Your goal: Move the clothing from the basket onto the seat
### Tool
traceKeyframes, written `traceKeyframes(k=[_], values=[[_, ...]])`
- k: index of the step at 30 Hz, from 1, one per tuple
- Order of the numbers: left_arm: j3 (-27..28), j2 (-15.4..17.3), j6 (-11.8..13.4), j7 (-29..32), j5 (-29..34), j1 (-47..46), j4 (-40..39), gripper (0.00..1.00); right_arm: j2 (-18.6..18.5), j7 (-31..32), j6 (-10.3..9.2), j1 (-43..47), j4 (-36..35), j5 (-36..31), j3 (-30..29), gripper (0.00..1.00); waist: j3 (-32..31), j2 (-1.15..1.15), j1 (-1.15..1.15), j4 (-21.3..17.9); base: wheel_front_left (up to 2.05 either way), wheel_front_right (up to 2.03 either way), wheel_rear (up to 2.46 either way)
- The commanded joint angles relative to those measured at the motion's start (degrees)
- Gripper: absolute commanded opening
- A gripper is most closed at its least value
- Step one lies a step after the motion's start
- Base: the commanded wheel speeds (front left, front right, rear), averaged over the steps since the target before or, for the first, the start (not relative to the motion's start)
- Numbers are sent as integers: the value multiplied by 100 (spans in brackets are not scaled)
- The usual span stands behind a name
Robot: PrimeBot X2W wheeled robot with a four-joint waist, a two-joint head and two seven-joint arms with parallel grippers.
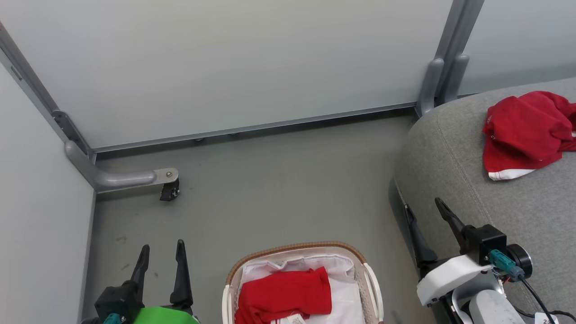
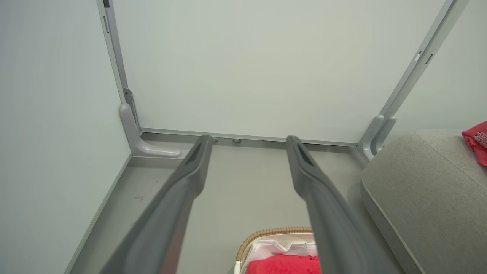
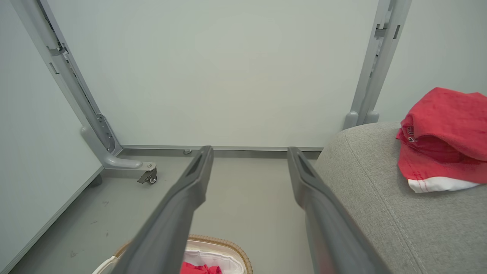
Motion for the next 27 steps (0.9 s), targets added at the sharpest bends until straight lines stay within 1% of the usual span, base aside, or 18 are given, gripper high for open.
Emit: traceKeyframes(k=[1,18,23,27], values=[[-4,4,13,3,-3,63,6,100,-26,-2,-6,37,-26,-29,-17,100,2,0,1,7,0,0,0],[-48,4,-56,3,83,-3,47,100,-26,-2,-6,-25,-79,-87,-63,100,97,0,1,-33,0,0,0],[-136,3,-142,3,305,-201,66,100,-26,-2,-7,-107,-212,-164,-177,100,232,0,1,-47,0,0,0],[-279,4,-230,3,563,-452,150,100,-25,-2,-7,-220,-322,-241,-317,100,454,0,1,-77,0,0,0]])
